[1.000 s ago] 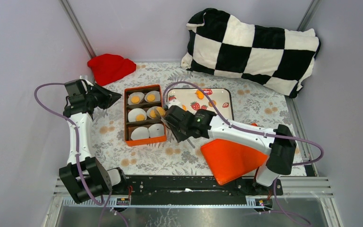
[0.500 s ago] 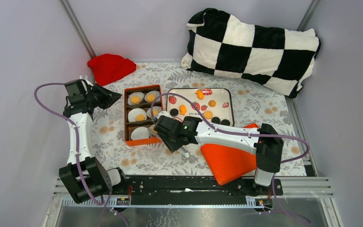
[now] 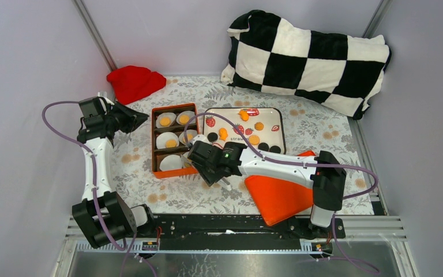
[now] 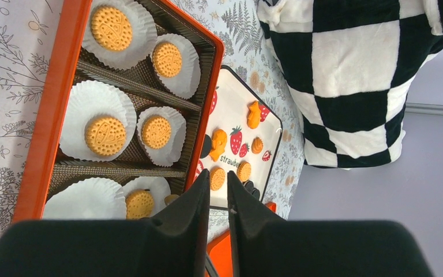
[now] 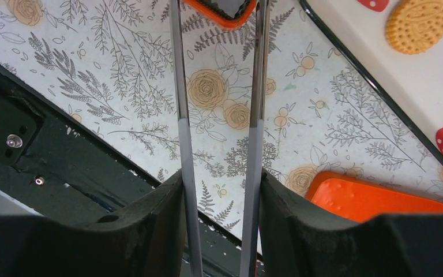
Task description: Pack the cookies
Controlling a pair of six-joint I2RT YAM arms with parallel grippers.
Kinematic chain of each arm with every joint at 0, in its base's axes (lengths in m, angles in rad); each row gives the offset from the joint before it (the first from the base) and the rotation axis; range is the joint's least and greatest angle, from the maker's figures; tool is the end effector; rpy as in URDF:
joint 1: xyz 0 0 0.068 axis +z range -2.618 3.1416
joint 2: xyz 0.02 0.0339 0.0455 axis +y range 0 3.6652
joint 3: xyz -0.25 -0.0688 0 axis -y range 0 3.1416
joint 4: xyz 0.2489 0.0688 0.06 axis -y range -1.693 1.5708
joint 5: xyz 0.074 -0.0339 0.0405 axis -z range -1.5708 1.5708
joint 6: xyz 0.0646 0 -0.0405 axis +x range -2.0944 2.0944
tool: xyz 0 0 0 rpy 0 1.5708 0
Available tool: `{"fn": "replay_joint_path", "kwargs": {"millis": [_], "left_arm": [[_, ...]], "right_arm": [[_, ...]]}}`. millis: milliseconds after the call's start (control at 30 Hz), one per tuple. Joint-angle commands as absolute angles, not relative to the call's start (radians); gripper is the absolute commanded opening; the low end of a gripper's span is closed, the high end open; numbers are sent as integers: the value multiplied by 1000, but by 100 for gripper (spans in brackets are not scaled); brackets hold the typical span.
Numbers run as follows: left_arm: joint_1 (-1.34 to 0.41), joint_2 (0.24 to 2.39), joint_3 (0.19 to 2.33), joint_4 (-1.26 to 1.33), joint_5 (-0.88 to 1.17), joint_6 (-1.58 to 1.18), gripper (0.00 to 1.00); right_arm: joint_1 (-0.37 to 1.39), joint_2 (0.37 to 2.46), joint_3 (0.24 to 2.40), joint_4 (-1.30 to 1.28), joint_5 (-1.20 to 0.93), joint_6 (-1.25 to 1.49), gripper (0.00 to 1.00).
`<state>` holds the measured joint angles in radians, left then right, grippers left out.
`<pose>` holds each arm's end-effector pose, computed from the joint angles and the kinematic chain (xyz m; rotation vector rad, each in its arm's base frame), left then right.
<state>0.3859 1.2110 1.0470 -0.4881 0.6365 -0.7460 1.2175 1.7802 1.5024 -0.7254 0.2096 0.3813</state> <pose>0.2808 0.0726 0.2896 -0.8732 2.0403 -0.9040 0.1515 0.3721 0.2318 -0.9744 2.3880 0.3500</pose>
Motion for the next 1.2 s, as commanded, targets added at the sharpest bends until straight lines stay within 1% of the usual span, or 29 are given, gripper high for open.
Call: {"fn": "replay_joint_path", "kwargs": {"millis": [0, 233, 333, 600, 833, 967, 1167], "left_arm": [[379, 1209, 1067, -471, 664, -729, 21], [379, 1201, 1068, -469, 657, -729, 21], [378, 1201, 1066, -469, 656, -730, 21], [371, 1206, 1063, -468, 649, -731, 21], [371, 1206, 1062, -468, 649, -730, 21], [372, 1207, 1064, -467, 649, -730, 21], [371, 1210, 1063, -468, 646, -730, 21]], "right_arm": [[1218, 1703, 1562, -751, 295, 381, 49], [1218, 1588, 1545, -806, 489, 396, 45], [1215, 1568, 1499, -816, 535, 405, 45], [1191, 1630, 1353, -738, 460, 449, 45], [1154, 1696, 1279, -652, 403, 463, 46], [1103, 1726, 1264, -593, 360, 452, 47], [1034, 1776, 1299, -553, 316, 416, 49]]}}
